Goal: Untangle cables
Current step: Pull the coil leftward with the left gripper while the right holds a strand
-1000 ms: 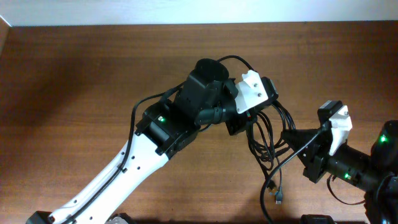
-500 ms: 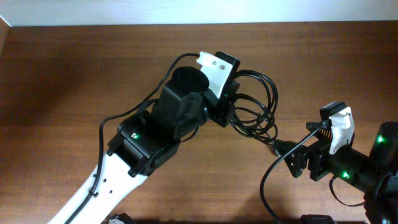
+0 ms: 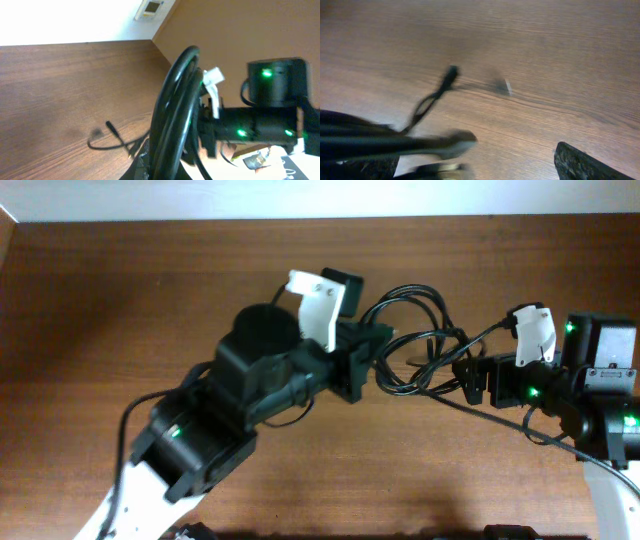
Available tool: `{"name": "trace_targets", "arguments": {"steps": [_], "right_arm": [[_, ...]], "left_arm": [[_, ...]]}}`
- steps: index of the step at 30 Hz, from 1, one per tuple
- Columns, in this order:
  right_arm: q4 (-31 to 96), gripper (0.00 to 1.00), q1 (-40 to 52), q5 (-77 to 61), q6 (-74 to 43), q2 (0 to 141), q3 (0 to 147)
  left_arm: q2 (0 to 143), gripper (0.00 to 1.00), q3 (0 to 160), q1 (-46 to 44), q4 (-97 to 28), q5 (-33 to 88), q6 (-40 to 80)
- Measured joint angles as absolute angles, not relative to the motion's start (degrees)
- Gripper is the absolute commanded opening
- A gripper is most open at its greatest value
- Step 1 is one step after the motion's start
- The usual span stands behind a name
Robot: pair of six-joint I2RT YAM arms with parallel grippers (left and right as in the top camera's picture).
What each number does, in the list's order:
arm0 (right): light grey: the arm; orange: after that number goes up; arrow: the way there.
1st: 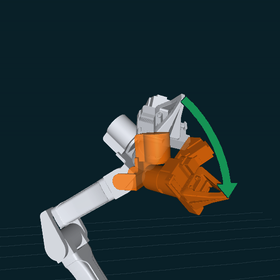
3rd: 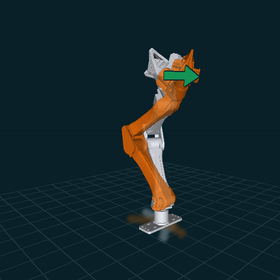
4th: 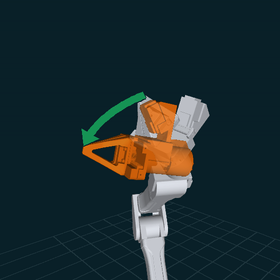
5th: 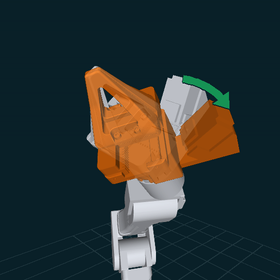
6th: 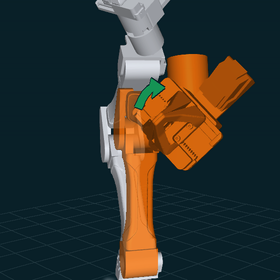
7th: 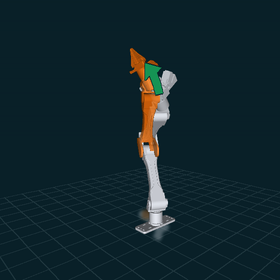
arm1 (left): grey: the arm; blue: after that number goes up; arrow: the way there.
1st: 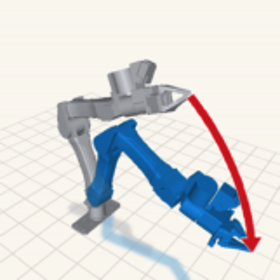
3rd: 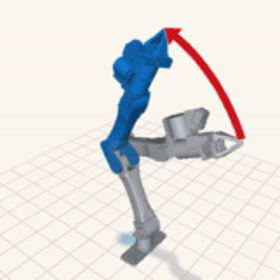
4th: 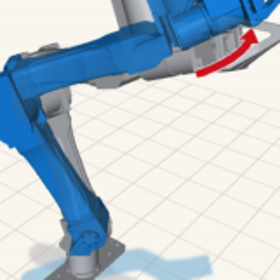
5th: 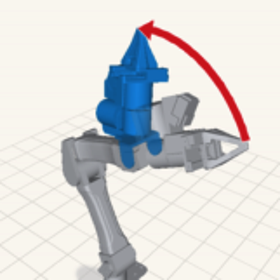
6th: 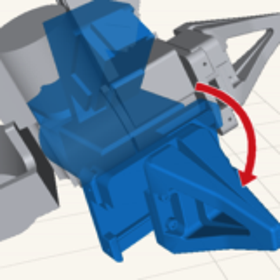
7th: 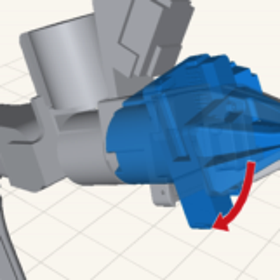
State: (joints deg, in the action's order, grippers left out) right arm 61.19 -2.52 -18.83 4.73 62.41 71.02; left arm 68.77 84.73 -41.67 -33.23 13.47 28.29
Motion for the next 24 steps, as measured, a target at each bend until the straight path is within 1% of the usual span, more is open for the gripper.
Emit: {"name": "trace_targets", "arguments": {"steps": [5, 9, 14, 18, 21, 22, 24], "right_arm": [[60.2, 0.97, -2.5, -16.0, 3.6, 62.7, 71.1], [60.1, 0.97, -2.5, -9.7, 1.1, 62.7, 71.1], [59.5, 0.97, -2.5, -4.5, -2.4, 62.9, 71.1], [59.5, 0.98, -2.5, -3.7, -4.0, 63.0, 71.1], [59.5, 0.98, -2.6, -8.1, -3.1, 62.9, 71.1], [59.4, 0.98, -2.6, -13.9, -0.5, 62.8, 71.1], [59.3, 0.99, -2.6, -20.9, 2.7, 62.3, 71.1]], "left_arm": [[65.2, 0.00, 84.7, -41.7, -36.9, 8.6, 27.9], [64.0, 0.00, 84.6, -41.7, -39.2, 5.4, 26.8], [62.3, 0.00, 84.6, -41.7, -43.9, -4.9, 26.6], [62.2, 0.00, 84.6, -41.6, -44.6, -8.6, 26.4], [62.2, 0.00, 84.6, -41.7, -44.6, -9.3, 26.4], [62.2, 0.00, 84.6, -41.7, -44.6, -9.2, 26.4], [62.2, 0.00, 84.6, -41.6, -44.6, -9.0, 26.4]]}}
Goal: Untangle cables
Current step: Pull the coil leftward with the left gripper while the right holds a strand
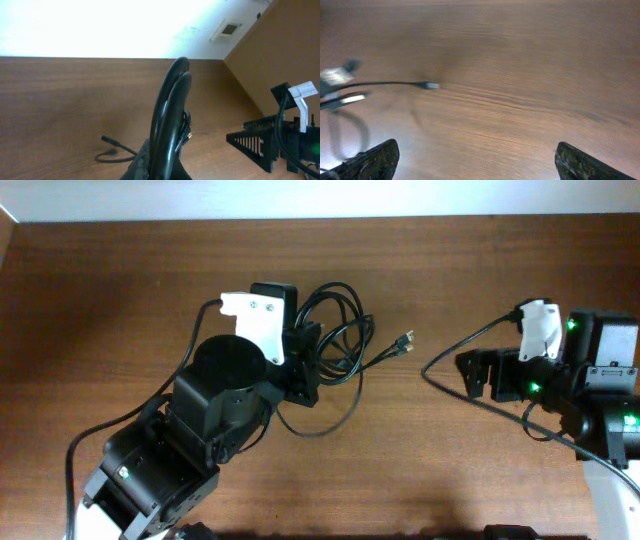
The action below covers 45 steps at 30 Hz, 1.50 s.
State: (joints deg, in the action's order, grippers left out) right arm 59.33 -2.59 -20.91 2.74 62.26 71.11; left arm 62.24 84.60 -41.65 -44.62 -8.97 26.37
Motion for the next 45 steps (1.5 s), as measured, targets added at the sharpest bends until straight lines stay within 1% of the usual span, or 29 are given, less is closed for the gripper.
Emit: {"name": "trace_targets", "arguments": {"steps": [2, 5, 8, 10, 18, 23, 35, 45], "right_arm": [[59.3, 0.99, -2.6, -31.5, 6.8, 60.9, 71.1], [59.1, 0.99, -2.6, -39.9, 9.1, 59.6, 71.1], [59.1, 0.99, -2.6, -43.2, 9.7, 59.5, 71.1], [58.8, 0.99, -2.6, -43.9, 9.9, 59.5, 71.1], [58.5, 0.99, -2.6, -45.0, 10.3, 59.5, 71.1], [58.5, 0.99, -2.6, -45.0, 10.3, 59.5, 71.1], [58.7, 0.99, -2.6, -44.7, 10.5, 59.5, 71.1], [56.5, 0.99, -2.6, -44.5, 10.5, 59.5, 71.1]], "left_arm": [[62.3, 0.00, 84.6, -41.6, -44.5, -7.3, 26.3], [63.2, 0.00, 84.6, -41.6, -41.5, -1.8, 24.3], [65.9, 0.00, 84.6, -41.6, -38.4, 4.4, 23.3], [67.8, 0.00, 84.6, -41.6, -37.2, 8.4, 23.1], [69.6, 0.00, 84.6, -41.7, -31.9, 16.3, 22.9], [69.6, 0.00, 84.6, -41.6, -31.7, 16.9, 22.9], [69.6, 0.00, 84.6, -41.7, -30.8, 12.0, 26.3], [71.1, 0.00, 84.6, -41.6, -27.3, 22.0, 28.2]]}}
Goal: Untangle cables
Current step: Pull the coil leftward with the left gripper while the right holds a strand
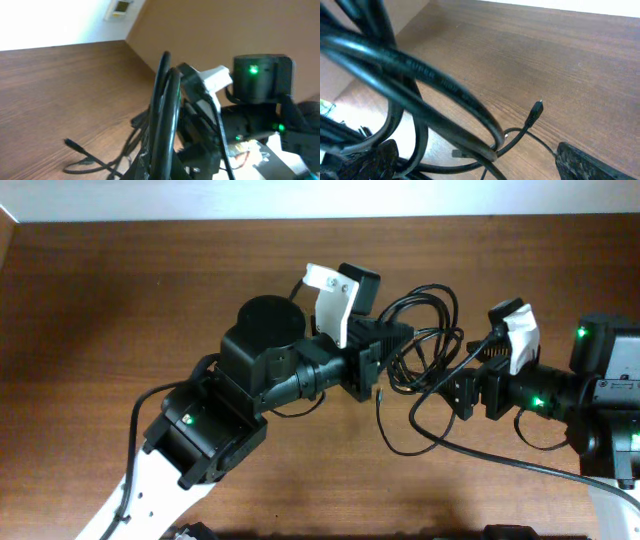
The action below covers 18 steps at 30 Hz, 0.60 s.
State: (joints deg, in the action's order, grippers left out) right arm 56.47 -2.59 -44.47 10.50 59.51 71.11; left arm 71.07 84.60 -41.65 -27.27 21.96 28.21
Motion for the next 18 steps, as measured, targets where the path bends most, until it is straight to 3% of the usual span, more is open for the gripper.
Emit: {"name": "trace_targets", "arguments": {"steps": [9, 18], "right_arm": [[55.2, 0.98, -2.6, -32.3, 10.5, 63.8, 71.2], [56.4, 0.98, -2.4, -23.1, 10.0, 63.8, 71.5]], "left_arm": [[71.1, 0.00, 84.5, -39.9, -21.6, 35.5, 29.8], [66.0, 0.00, 84.3, -23.8, -25.8, 38.5, 29.9]]}}
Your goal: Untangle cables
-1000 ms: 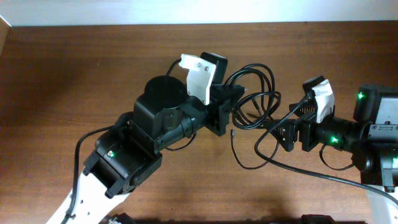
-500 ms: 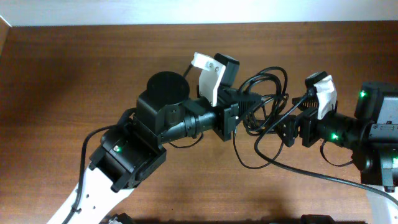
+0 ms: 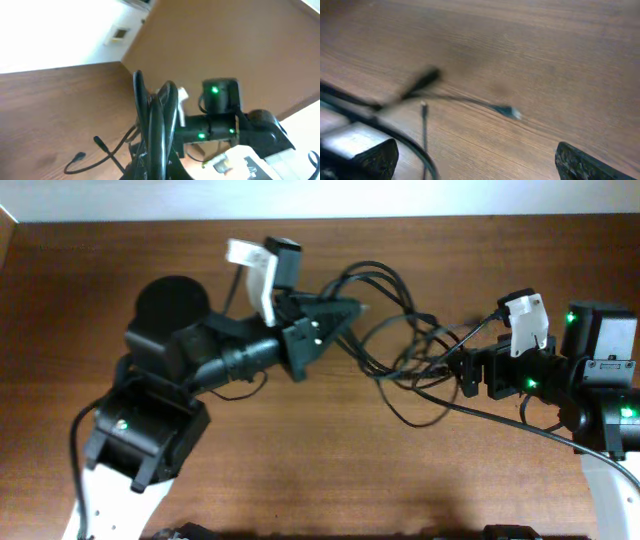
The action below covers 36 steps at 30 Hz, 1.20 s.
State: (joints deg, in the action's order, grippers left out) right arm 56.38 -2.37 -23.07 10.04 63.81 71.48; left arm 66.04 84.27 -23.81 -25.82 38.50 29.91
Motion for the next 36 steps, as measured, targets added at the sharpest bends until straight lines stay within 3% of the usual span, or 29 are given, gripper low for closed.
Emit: {"name": "trace_targets", "arguments": {"steps": [8, 19, 36], "right_arm": [[56.9, 0.98, -2.5, -19.1, 9.2, 63.9, 71.5], [56.7, 0.99, -2.6, -40.7, 8.9, 54.4, 71.5], [56.2, 0.99, -2.6, -42.0, 9.0, 56.4, 71.5]], "left_arm": [[62.8, 0.00, 84.3, -17.6, -27.7, 38.2, 29.9], [64.0, 0.00, 84.3, -17.6, -33.8, 38.7, 28.0], [71.7, 0.00, 84.3, -36.1, -22.3, 39.7, 27.9]]}}
